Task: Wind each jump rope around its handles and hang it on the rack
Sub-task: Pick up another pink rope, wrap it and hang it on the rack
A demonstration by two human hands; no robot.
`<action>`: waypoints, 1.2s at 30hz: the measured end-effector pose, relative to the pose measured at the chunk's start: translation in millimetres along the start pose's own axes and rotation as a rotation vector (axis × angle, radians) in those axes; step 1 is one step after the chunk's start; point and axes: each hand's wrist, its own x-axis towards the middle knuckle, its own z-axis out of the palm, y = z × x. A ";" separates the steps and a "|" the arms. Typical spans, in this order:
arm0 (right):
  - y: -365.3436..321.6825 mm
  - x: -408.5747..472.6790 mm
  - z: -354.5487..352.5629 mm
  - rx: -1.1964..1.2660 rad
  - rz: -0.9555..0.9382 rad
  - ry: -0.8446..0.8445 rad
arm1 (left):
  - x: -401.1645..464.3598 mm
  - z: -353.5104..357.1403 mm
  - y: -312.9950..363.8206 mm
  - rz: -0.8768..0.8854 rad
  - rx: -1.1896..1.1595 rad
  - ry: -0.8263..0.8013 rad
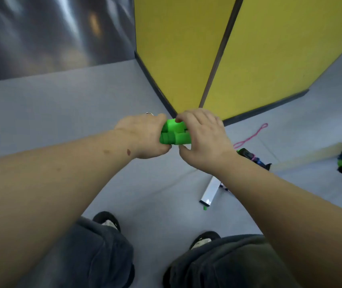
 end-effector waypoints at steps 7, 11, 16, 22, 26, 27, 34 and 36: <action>-11.8 -25.9 -31.9 0.473 0.354 -0.199 | -34.9 -28.6 10.9 0.201 0.009 -0.033; -16.9 -26.8 -22.9 0.540 0.464 -0.104 | -35.3 -23.6 16.6 0.204 -0.031 -0.056; -6.7 -8.8 -13.4 0.551 0.507 0.028 | -18.4 -9.5 27.8 0.183 -0.047 0.043; 9.0 13.2 -6.8 0.931 0.668 -0.194 | 1.1 -1.8 11.1 0.108 -0.149 -0.132; 30.8 25.8 -14.0 1.372 0.733 -0.265 | 9.9 -18.0 3.6 0.061 -0.357 -0.276; 37.4 27.4 -15.3 1.423 0.710 -0.256 | 12.4 -19.3 0.3 0.047 -0.439 -0.292; 29.5 12.9 -7.8 0.488 0.409 -0.132 | 20.0 -7.1 -10.6 -0.220 -1.246 -0.366; 17.5 11.3 -8.8 0.238 0.265 -0.260 | 21.0 -6.6 -8.8 -0.280 -1.119 -0.353</action>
